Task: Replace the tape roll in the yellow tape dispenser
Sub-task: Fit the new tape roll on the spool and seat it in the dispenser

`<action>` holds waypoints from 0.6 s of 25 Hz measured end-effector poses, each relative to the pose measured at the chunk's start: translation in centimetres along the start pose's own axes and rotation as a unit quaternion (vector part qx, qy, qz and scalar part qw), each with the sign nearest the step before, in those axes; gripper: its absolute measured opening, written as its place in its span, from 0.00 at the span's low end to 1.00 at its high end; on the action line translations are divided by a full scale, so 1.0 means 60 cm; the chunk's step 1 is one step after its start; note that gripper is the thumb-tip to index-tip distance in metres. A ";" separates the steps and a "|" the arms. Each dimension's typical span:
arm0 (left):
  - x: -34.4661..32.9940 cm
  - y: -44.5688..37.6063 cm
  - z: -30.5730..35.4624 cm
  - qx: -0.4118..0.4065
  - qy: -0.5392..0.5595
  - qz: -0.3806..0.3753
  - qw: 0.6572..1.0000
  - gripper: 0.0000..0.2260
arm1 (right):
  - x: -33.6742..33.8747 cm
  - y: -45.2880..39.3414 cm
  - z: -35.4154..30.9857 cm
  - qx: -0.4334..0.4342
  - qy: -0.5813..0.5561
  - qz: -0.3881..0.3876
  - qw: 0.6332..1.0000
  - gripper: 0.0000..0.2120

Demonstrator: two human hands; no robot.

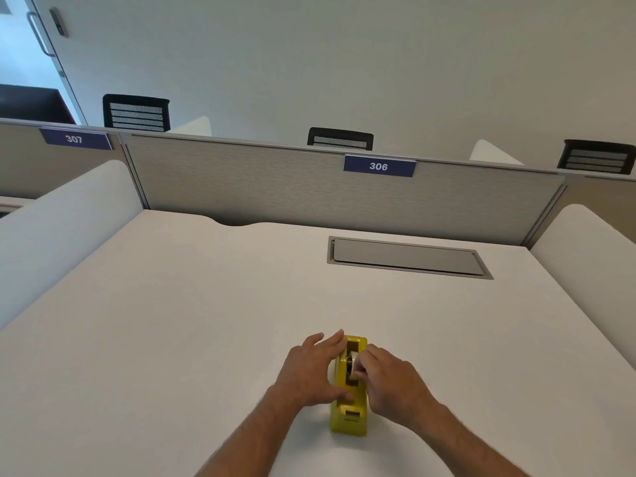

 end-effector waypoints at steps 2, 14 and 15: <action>-0.001 0.000 0.001 0.007 -0.016 0.001 1.000 0.48 | -0.005 0.004 -0.003 0.000 0.000 -0.003 1.000 0.07; -0.006 0.001 0.002 0.016 -0.020 -0.001 1.000 0.49 | -0.020 0.037 -0.025 0.008 -0.012 0.012 1.000 0.10; -0.006 0.001 0.002 0.017 -0.018 -0.002 1.000 0.49 | -0.022 0.041 -0.028 0.010 -0.013 0.014 1.000 0.11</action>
Point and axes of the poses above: each hand's wrist, its own y-axis away from the middle knuckle, its own x-axis out of the back of the hand, z = x × y, the point moved 8 cm from there along -y, towards the middle knuckle, and after that the axes turned 13 degrees about -z, right-handed, at the moved point
